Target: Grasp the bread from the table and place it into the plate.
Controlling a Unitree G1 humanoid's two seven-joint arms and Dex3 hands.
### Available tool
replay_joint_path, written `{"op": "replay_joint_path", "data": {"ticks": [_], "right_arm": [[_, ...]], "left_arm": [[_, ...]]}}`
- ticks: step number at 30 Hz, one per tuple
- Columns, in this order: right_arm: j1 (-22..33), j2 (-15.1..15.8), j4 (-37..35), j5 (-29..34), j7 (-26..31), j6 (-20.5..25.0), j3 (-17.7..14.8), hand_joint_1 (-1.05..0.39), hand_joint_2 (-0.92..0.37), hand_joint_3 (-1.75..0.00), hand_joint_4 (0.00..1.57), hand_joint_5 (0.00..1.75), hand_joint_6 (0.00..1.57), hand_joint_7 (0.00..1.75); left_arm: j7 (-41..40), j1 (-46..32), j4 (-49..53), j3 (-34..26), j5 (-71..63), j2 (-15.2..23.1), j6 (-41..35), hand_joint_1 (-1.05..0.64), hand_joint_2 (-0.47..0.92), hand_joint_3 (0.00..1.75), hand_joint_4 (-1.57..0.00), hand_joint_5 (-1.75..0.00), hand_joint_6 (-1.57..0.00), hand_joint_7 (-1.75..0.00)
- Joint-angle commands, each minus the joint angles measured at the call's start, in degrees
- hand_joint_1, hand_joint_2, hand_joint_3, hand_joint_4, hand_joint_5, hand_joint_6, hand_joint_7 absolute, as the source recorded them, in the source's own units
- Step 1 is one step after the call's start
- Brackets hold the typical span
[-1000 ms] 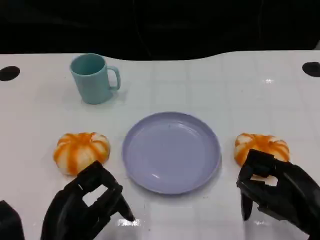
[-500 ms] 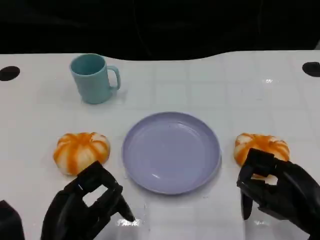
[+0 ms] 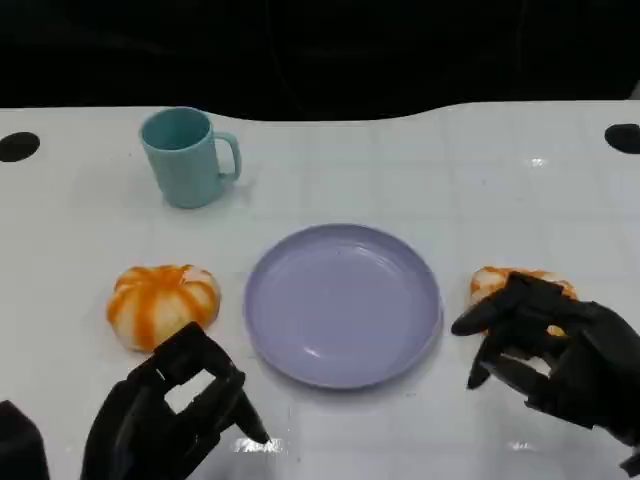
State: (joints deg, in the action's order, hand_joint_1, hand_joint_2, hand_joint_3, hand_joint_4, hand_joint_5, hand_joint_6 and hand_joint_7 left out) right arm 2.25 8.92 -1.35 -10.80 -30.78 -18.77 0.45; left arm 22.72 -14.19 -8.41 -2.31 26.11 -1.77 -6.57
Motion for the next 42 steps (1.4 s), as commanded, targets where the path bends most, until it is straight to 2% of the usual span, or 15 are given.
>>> {"op": "replay_joint_path", "data": {"ticks": [1,3,5,8,11,15,20,24,31,36,42], "right_arm": [[-1.11,1.87,-1.31,2.59,1.33,-4.87,-0.88,-0.50,-0.92,-0.17,0.38,0.94,0.37,0.61],[-1.61,2.26,-1.94,3.76,2.12,-6.74,-0.99,-0.50,-0.92,-0.16,0.35,0.89,0.36,0.57],[-2.54,3.08,-2.66,6.30,3.64,-9.46,-1.40,-0.51,-0.92,-0.13,0.27,0.78,0.34,0.43],[-3.62,4.40,-4.07,10.26,6.00,-13.30,-1.62,-0.50,-0.92,-0.09,0.24,0.67,0.35,0.28],[-5.04,6.66,-6.11,17.20,9.80,-18.47,-1.86,-0.48,-0.92,-0.07,0.18,0.59,0.33,0.20],[-6.13,9.37,-6.55,24.15,13.94,-19.99,-1.99,-0.46,-0.89,-0.02,0.10,0.53,0.31,0.15],[-6.27,12.85,-3.35,32.66,16.58,-15.39,-1.47,-0.43,-0.87,0.00,0.01,0.45,0.24,0.08],[-5.89,15.54,0.00,38.79,16.56,-11.44,-0.21,-0.41,-0.82,0.00,0.00,0.29,0.21,0.04],[-6.25,18.31,3.43,50.28,18.47,-5.32,3.46,-0.45,-0.78,0.00,0.00,0.24,0.20,0.03],[-8.54,18.43,0.73,54.47,21.03,-2.80,6.64,-0.44,-0.76,0.00,0.00,0.30,0.23,0.02],[-12.81,18.51,-6.58,57.62,25.50,-1.44,10.39,-0.41,-0.75,0.00,0.00,0.36,0.25,0.01]], "left_arm": [[-0.26,0.14,-0.33,-0.27,-0.28,0.57,0.62,-0.63,0.92,0.16,-0.68,-1.75,-0.55,-1.61],[-0.19,0.12,-0.29,-0.27,-0.30,0.59,0.68,-0.63,0.92,0.16,-0.68,-1.75,-0.55,-1.61],[0.02,0.14,-0.11,-0.32,-0.17,0.62,0.74,-0.62,0.92,0.16,-0.68,-1.75,-0.55,-1.61],[-0.13,0.09,-0.14,-0.25,-0.28,0.62,0.62,-0.62,0.92,0.16,-0.68,-1.75,-0.55,-1.61],[-0.37,-0.04,-0.36,-0.04,-0.55,0.52,0.62,-0.63,0.92,0.16,-0.68,-1.75,-0.54,-1.60],[-0.61,-0.16,-0.63,0.01,-0.27,0.31,0.31,-0.62,0.92,0.16,-0.69,-1.75,-0.55,-1.60],[-0.42,-0.06,-0.44,0.03,-0.28,0.27,0.58,-0.62,0.92,0.16,-0.68,-1.75,-0.55,-1.59],[-0.37,-0.10,-0.43,0.10,-0.42,0.23,0.90,-0.62,0.92,0.17,-0.69,-1.75,-0.56,-1.60],[-0.47,-0.08,-0.39,0.16,-0.41,0.30,0.81,-0.61,0.92,0.18,-0.69,-1.75,-0.56,-1.60],[-0.50,-0.25,-0.70,0.18,-0.12,0.19,0.64,-0.61,0.91,0.17,-0.69,-1.75,-0.56,-1.60],[-0.59,-0.56,-1.20,0.27,0.09,0.17,0.28,-0.61,0.91,0.17,-0.69,-1.75,-0.56,-1.60]]}}
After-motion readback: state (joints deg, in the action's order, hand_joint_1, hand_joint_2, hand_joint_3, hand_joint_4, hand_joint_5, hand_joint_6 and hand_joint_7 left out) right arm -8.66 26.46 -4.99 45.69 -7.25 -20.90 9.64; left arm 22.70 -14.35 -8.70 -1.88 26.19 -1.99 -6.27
